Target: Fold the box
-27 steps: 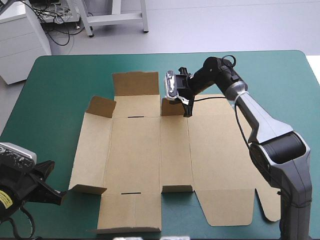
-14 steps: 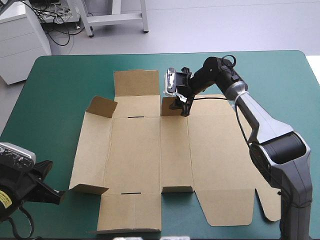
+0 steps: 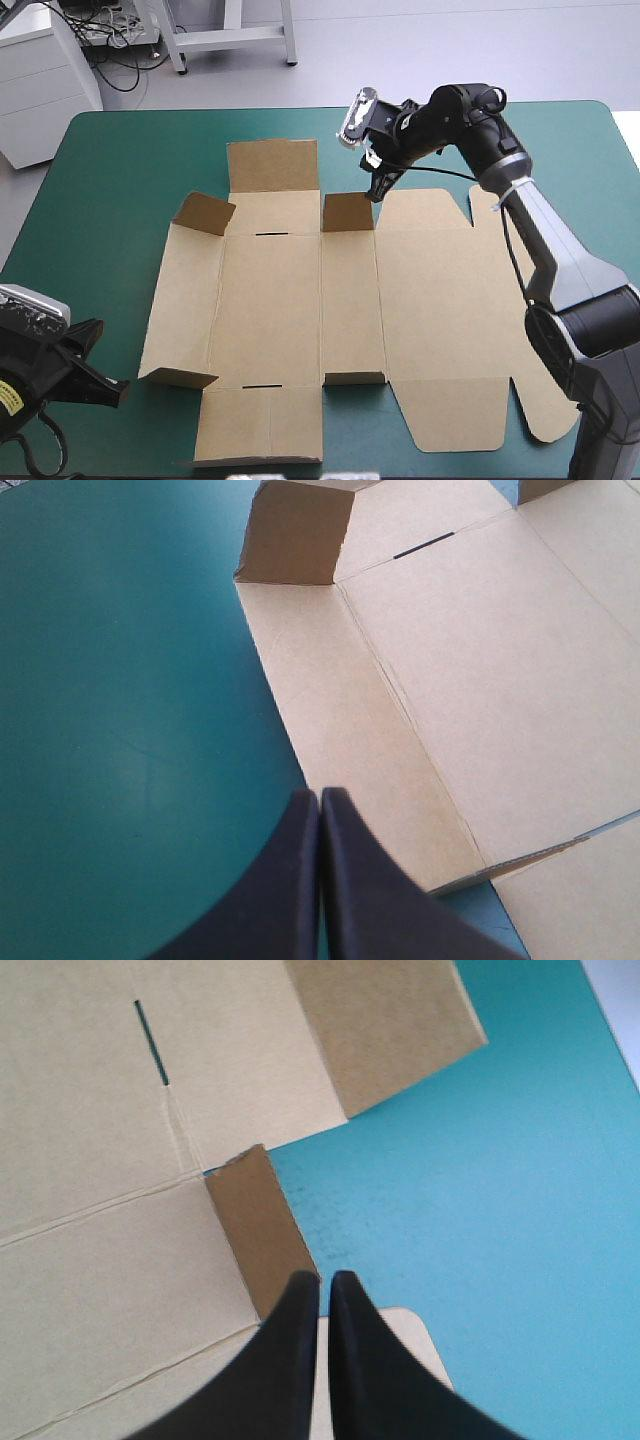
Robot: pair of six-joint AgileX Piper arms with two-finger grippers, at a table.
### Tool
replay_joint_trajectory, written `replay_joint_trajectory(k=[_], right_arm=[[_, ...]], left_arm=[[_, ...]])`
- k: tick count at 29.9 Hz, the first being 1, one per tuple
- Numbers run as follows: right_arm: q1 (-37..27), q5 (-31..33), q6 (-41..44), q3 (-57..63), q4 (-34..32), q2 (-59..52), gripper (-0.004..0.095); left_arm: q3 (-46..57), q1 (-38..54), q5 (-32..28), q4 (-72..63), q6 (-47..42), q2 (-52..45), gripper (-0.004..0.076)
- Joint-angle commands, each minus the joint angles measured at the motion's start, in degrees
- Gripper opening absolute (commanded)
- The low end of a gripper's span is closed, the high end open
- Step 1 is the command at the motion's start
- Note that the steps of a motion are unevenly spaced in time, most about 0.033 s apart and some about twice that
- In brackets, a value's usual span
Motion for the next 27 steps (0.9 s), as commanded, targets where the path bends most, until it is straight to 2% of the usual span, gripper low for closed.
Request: replay_joint_trajectory(k=[1,7,11,17,27], right_arm=[[-0.8,-1.3,10.4,-2.7,-4.0,-5.8,-0.0014],[-6.1,4.0,28.5,-2.8,-7.8,-9.1,-0.0014],[-11.3,7.3,35.6,-1.8,-10.6,-11.1,-0.0014],[-18.3,7.3,36.1,4.3,-10.4,-17.5,-0.0014],[-22.5,6.8,33.8,21.7,-11.2,-30.9,-0.0018]], left_arm=[[-1.6,-0.2,-3.9,0.8,-0.3,0.4,-0.0032],[-1.6,-0.2,-5.2,0.8,-1.1,0.4,-0.0032],[-1.6,-0.2,-6.0,0.8,-1.5,0.4,-0.0032],[-1.6,-0.2,-5.6,0.8,-1.9,3.7,-0.0032],[-9.3,-0.2,-6.1,2.6,-1.9,21.3,-0.0031]])
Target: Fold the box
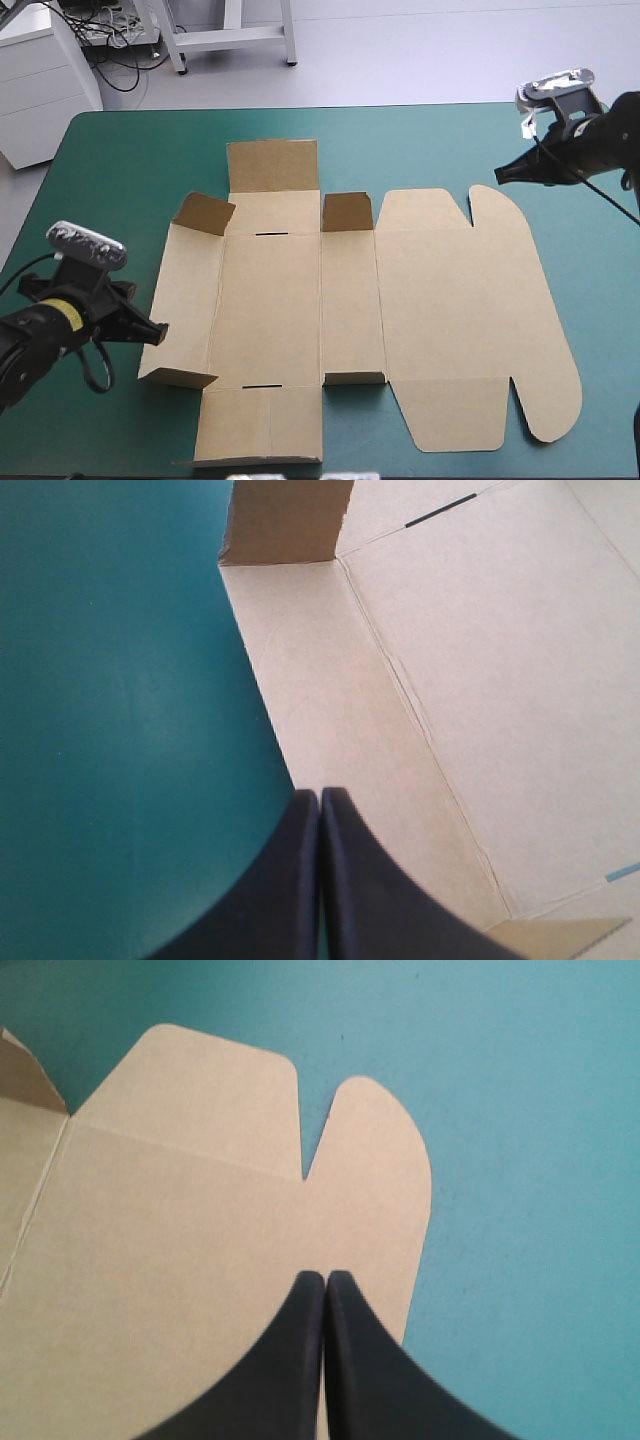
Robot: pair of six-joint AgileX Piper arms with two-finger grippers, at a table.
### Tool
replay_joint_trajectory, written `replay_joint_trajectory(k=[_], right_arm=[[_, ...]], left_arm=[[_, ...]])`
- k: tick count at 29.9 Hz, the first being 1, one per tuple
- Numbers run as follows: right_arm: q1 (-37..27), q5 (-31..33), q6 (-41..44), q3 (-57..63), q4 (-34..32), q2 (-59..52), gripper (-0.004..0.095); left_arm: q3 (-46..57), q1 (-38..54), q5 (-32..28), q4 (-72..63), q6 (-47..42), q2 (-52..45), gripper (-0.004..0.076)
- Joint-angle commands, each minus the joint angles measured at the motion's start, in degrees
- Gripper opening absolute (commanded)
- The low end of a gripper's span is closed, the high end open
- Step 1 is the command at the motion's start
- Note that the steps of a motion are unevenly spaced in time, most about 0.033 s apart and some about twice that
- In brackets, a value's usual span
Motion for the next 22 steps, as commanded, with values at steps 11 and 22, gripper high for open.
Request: replay_joint_trajectory(k=[11,22], right_arm=[[-1.1,-5.6,-0.7,22.3,3.2,-21.1,-0.0018],[-1.1,-5.7,0.4,34.6,3.2,-34.4,-0.0018]], left_arm=[[-21.1,-0.2,-0.9,0.9,-1.8,21.6,0.0200],[-29.5,0.3,7.5,0.7,-2.7,30.6,0.0627]])
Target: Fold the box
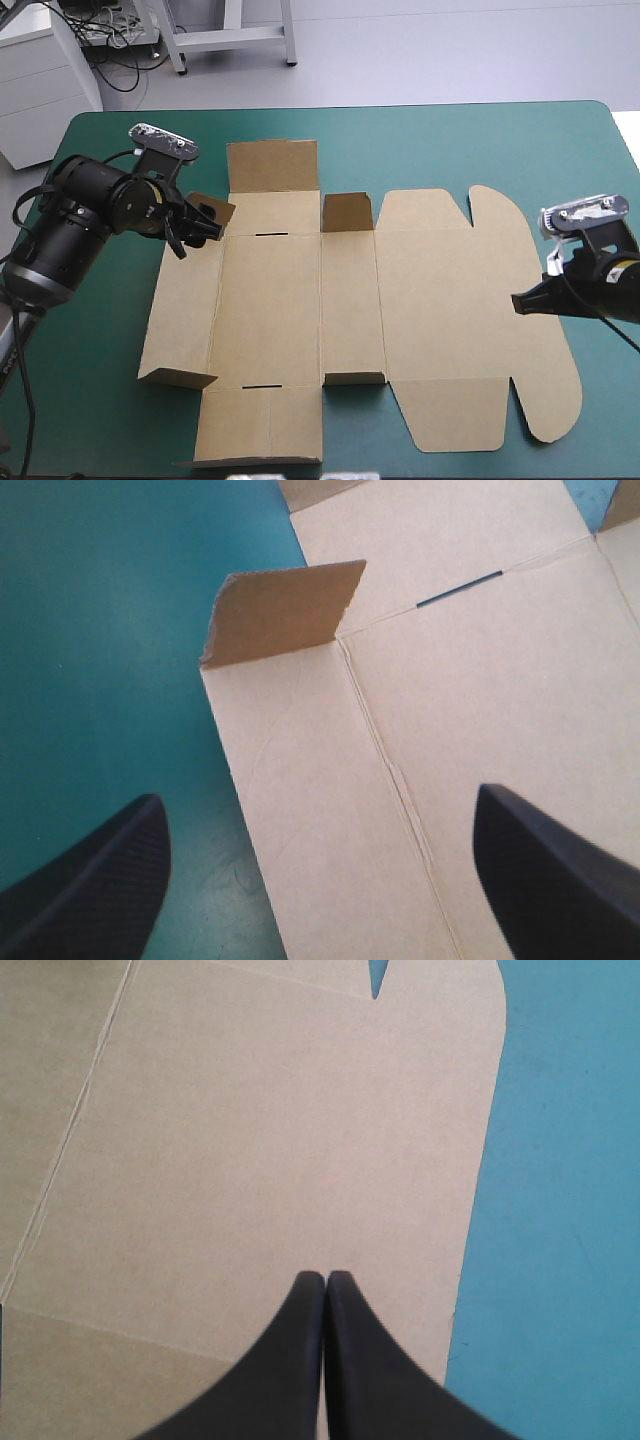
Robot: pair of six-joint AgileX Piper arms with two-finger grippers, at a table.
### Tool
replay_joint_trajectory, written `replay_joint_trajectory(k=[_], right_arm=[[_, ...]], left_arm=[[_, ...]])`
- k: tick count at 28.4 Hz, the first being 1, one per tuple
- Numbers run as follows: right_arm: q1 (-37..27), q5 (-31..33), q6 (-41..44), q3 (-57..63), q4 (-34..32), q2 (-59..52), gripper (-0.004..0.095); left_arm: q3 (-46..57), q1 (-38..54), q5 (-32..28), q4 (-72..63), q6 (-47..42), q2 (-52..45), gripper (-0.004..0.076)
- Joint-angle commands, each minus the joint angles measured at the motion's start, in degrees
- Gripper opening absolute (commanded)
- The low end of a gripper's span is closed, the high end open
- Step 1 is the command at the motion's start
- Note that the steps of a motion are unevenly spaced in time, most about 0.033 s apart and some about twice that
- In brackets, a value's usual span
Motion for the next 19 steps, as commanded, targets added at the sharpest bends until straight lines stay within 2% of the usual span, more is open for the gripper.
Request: replay_joint_trajectory(k=[1,4,8,14,19], right_arm=[[-0.3,-2.4,0.1,1.3,0.7,-4.5,-0.0018],[-0.3,-2.0,0.1,2.4,0.7,-6.8,-0.0018],[-0.3,-1.8,0.1,2.9,0.7,-8.8,-0.0018],[-0.3,-0.1,0.1,3.0,0.7,-9.3,-0.0018],[-0.3,1.5,-0.1,3.0,0.7,-9.3,-0.0018]], left_arm=[[-2.1,1.3,0.8,-0.3,-0.6,-0.9,0.0627],[-2.1,7.2,1.9,-7.1,0.9,-0.7,0.0627],[-1.9,18.1,5.5,-20.6,7.7,-0.7,0.0627],[2.0,31.0,5.5,-38.8,16.8,-0.9,0.0627],[8.2,34.4,5.5,-37.5,20.9,-0.9,0.0627]])
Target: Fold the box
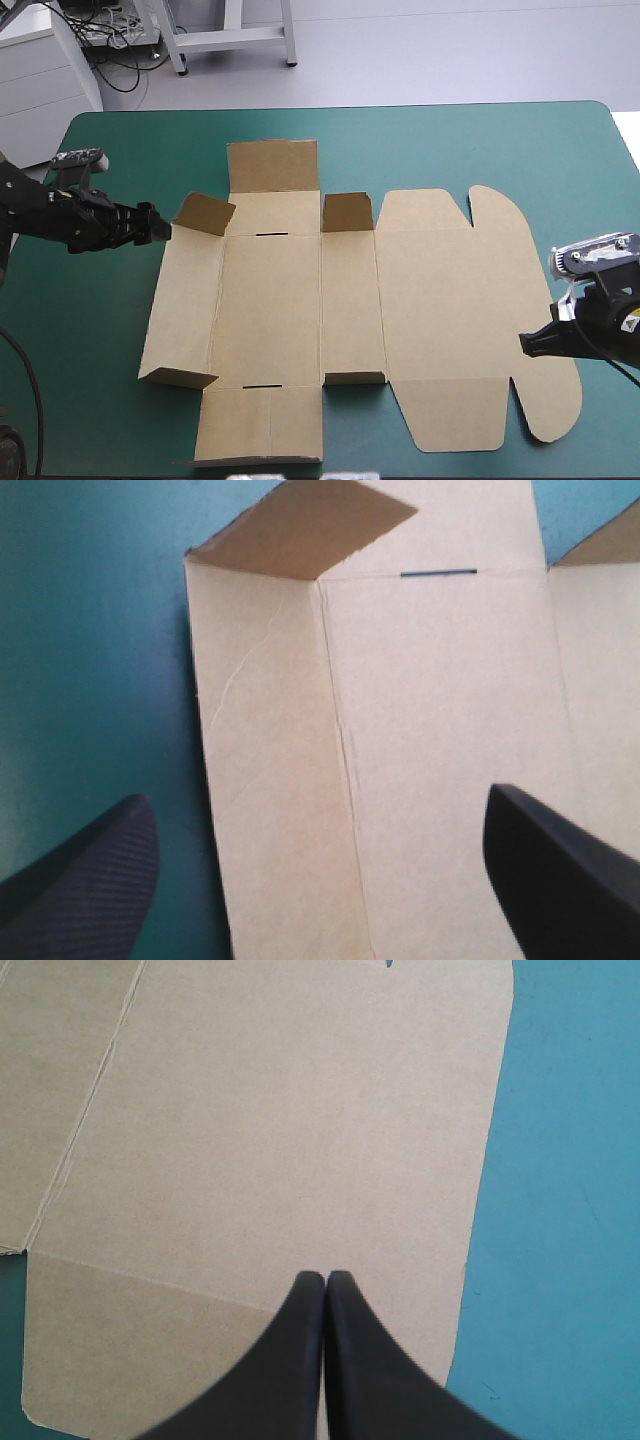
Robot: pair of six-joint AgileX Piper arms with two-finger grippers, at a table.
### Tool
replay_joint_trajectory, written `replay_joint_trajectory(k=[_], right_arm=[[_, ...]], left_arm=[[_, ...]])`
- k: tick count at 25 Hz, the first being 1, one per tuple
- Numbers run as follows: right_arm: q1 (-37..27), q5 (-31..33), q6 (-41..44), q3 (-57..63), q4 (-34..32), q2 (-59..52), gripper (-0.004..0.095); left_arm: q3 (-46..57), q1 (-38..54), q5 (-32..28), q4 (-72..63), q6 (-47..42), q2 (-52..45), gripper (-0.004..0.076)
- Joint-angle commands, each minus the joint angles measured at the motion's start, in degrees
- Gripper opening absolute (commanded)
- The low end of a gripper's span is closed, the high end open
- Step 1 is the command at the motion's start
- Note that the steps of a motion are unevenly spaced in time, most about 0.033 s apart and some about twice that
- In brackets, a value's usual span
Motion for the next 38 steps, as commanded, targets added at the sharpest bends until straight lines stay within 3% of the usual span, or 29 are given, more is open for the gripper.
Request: replay_joint_trajectory(k=[1,17,25,30,34,38], right_arm=[[-0.3,-1.7,-0.3,-1.3,0.7,-0.4,-0.0018],[-0.1,-1.2,-1.4,-1.3,1.6,-0.4,-0.0018],[-0.1,-0.7,-1.4,-1.3,2.6,-0.4,-0.0018],[-0.1,-0.4,-1.4,-1.3,2.7,-0.4,-0.0018],[-0.1,-0.2,-1.4,-1.3,2.7,-0.4,-0.0018],[-0.1,-0.2,-1.2,-1.3,2.9,-0.4,-0.0018]], left_arm=[[2.7,1.2,3.1,0.1,1.8,-1.9,0.0627],[22.9,3.6,1.8,-3.8,9.0,-0.6,0.0624],[27.9,3.5,0.9,-16.4,18.0,6.6,0.0624],[28.4,3.5,-0.6,-17.1,18.8,8.3,0.0610],[28.4,3.5,-2.8,-17.0,17.4,8.4,0.0469],[28.4,3.5,-3.7,-16.5,15.8,8.4,0.0127]])
